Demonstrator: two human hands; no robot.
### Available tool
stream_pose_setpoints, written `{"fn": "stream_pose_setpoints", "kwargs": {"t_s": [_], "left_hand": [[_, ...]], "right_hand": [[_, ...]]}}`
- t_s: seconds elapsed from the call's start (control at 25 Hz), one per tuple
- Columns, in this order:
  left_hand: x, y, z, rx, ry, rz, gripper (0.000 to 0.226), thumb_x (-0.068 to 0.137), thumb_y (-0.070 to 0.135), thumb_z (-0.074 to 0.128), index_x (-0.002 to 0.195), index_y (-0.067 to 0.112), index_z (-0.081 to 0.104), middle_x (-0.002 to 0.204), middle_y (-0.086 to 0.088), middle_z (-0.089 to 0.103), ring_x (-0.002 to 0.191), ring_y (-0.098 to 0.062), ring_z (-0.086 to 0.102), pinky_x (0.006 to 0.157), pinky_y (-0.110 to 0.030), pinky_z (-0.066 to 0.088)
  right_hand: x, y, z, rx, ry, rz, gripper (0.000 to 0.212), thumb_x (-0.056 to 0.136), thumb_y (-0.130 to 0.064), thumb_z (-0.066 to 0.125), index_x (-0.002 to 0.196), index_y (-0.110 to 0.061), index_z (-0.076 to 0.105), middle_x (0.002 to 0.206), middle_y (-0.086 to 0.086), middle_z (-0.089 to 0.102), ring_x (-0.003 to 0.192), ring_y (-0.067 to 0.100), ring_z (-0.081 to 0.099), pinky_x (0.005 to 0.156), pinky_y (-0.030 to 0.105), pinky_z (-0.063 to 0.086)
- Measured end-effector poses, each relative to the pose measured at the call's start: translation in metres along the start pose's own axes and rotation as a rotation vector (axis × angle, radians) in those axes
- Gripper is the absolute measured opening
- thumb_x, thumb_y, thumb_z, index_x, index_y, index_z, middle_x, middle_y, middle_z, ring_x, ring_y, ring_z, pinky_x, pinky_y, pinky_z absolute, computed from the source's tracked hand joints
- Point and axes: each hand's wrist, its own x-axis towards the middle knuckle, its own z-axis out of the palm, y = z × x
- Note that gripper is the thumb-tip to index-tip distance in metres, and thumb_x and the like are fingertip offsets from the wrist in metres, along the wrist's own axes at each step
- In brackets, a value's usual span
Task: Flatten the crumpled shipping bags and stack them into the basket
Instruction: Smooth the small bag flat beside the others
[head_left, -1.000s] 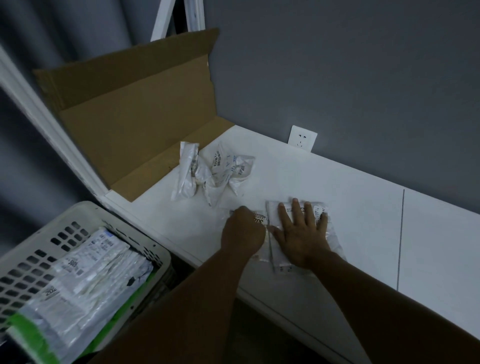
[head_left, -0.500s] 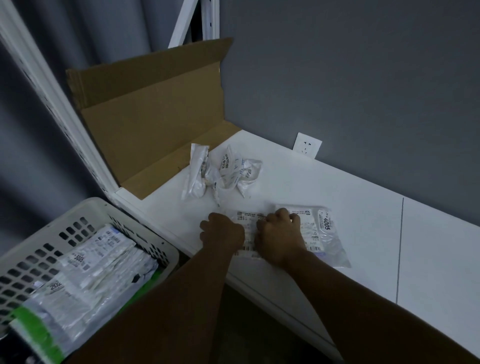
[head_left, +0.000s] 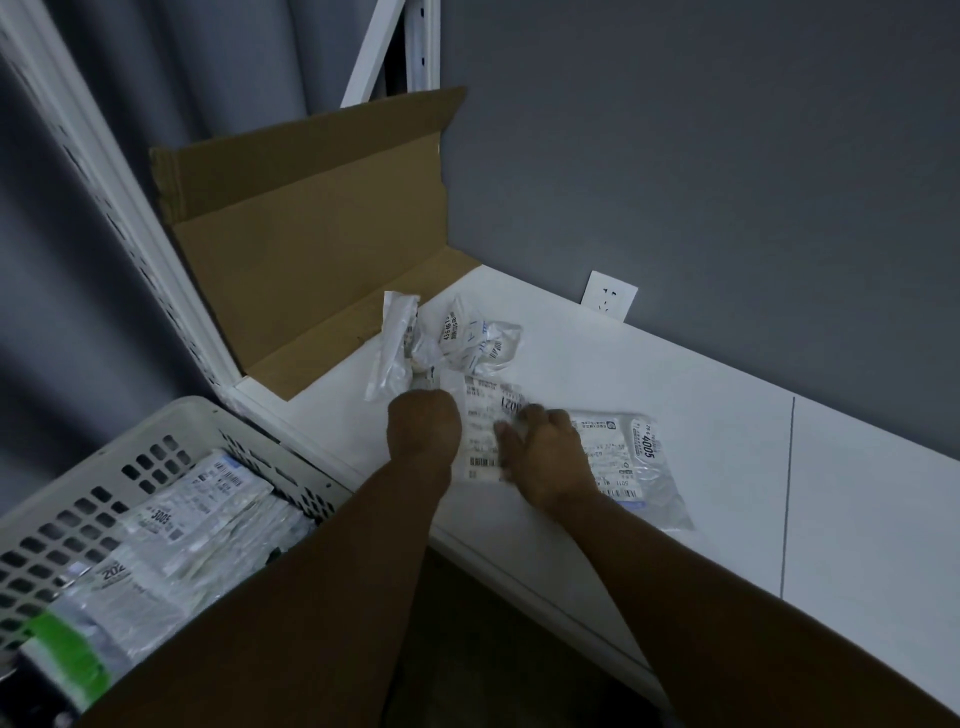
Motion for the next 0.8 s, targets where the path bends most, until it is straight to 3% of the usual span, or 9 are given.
{"fn": "stream_pose_setpoints", "kwargs": {"t_s": [0.08,0.12,0.2,0.28,0.44,0.56,0.8], "left_hand": [[-0.001,0.007,0.003,-0.161,-0.007,-0.021,0.035,0.100,0.009,0.048,0.132,0.001,0.057,0.131,-0.017,0.061,0.084,-0.016,0.060,0.062,-0.015,0.052],[-0.002,0.006,0.007,-0.086,-0.034,0.004,0.035,0.097,0.008,0.052,0.130,0.000,0.058,0.131,-0.019,0.060,0.081,-0.018,0.059,0.057,-0.017,0.052],[-0.006,0.003,0.020,-0.059,-0.095,0.021,0.028,0.086,0.009,0.066,0.114,0.003,0.068,0.121,-0.020,0.066,0.093,-0.028,0.067,0.075,-0.032,0.059],[-0.011,-0.008,0.038,-0.008,-0.159,0.048,0.017,0.070,0.009,0.075,0.087,0.014,0.072,0.103,-0.018,0.073,0.092,-0.034,0.071,0.084,-0.049,0.059],[-0.031,-0.024,0.068,0.193,-0.223,0.103,0.029,0.073,-0.007,0.069,0.063,0.020,0.061,0.081,-0.010,0.069,0.085,-0.033,0.070,0.080,-0.049,0.060],[-0.045,-0.033,0.083,0.374,-0.301,0.194,0.026,0.070,-0.008,0.069,0.080,0.015,0.065,0.089,-0.005,0.067,0.092,-0.029,0.067,0.085,-0.042,0.058],[-0.038,-0.047,0.091,0.499,-0.324,0.260,0.044,0.070,-0.004,0.071,0.111,0.007,0.059,0.110,-0.011,0.065,0.104,-0.031,0.064,0.090,-0.042,0.055]], "right_hand": [[0.003,-0.002,-0.009,0.225,0.018,0.092,0.067,0.090,-0.069,0.042,0.128,-0.015,0.049,0.124,0.015,0.059,0.106,0.034,0.061,0.094,0.049,0.052],[0.006,0.000,-0.015,0.279,0.047,0.124,0.067,0.089,-0.070,0.043,0.127,-0.015,0.048,0.122,0.014,0.061,0.104,0.034,0.063,0.092,0.051,0.053],[0.011,0.011,-0.029,0.317,0.083,0.183,0.058,0.095,-0.056,0.050,0.132,-0.011,0.044,0.125,0.014,0.060,0.109,0.034,0.063,0.095,0.050,0.052],[0.011,0.030,-0.042,0.284,0.110,0.243,0.052,0.098,-0.046,0.054,0.134,-0.010,0.042,0.128,0.015,0.059,0.108,0.034,0.063,0.094,0.051,0.054],[0.002,0.069,-0.060,0.086,0.101,0.333,0.054,0.100,-0.045,0.049,0.137,-0.006,0.041,0.132,0.020,0.051,0.114,0.038,0.057,0.097,0.051,0.050],[-0.003,0.085,-0.065,-0.029,0.091,0.391,0.056,0.100,-0.046,0.046,0.139,-0.006,0.039,0.135,0.021,0.051,0.119,0.039,0.053,0.101,0.050,0.047],[-0.009,0.091,-0.063,-0.210,0.055,0.406,0.056,0.102,-0.048,0.039,0.137,-0.005,0.040,0.138,0.022,0.048,0.127,0.039,0.045,0.101,0.046,0.041]]}}
